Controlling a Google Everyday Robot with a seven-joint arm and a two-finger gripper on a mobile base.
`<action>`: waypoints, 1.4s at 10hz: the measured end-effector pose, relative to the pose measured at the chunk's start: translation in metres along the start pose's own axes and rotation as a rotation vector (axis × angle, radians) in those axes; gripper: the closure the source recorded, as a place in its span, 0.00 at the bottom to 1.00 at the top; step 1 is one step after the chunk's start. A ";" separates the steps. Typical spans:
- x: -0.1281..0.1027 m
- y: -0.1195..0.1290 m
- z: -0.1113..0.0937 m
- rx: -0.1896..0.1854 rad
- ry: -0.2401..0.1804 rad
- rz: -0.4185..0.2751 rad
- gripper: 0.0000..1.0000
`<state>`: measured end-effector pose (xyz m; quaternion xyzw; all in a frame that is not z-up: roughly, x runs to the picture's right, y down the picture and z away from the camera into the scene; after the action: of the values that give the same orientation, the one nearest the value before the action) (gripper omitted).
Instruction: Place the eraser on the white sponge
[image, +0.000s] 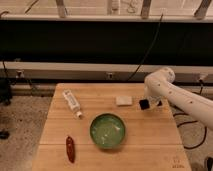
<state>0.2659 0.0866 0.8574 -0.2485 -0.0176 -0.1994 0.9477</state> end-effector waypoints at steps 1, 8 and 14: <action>-0.001 -0.004 0.002 0.002 -0.002 -0.007 1.00; -0.045 -0.057 0.009 0.039 -0.042 -0.114 1.00; -0.062 -0.081 0.014 0.056 -0.052 -0.169 1.00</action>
<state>0.1785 0.0515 0.8987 -0.2244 -0.0688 -0.2718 0.9333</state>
